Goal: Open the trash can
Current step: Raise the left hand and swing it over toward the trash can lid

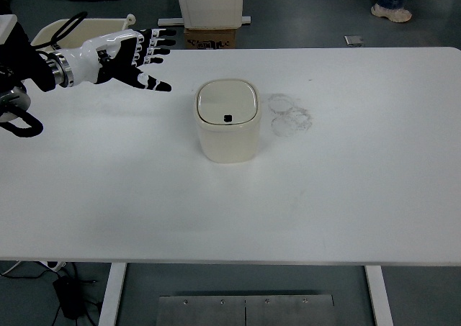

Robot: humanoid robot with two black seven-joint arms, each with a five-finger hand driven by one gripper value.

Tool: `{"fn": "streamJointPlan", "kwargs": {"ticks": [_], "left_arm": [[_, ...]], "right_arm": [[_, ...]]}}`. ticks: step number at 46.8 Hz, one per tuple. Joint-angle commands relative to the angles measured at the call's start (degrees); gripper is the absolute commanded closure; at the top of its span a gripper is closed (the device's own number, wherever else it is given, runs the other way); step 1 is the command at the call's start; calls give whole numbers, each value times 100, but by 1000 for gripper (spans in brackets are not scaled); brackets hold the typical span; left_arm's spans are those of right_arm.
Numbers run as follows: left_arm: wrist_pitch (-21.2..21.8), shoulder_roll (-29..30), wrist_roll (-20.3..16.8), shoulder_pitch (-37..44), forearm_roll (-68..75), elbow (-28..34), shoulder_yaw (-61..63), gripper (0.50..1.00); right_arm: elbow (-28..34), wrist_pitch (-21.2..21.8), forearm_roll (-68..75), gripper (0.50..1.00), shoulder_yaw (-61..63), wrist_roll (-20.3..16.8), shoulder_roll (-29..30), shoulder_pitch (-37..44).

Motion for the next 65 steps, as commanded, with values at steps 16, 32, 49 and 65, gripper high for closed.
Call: {"fn": "streamJointPlan", "kwargs": {"ticks": [16,32,49,65], "left_arm": [[-920,117,22,-1114,941,-104,923,500],[-1069,73,31,-2379,1029,-192,2119,500],[-1008,108,233,-2679,941,-1036,2664,500],[-867,64,426,-2653,-78,-1194,2770,500]], "right_arm": [[-1,0,0,507,-6,0,0,1],[-1,0,0,507,3,0,0,1],[-1,0,0,507,3,0,0,1],[-1,0,0,507,-6,0,0,1]]}}
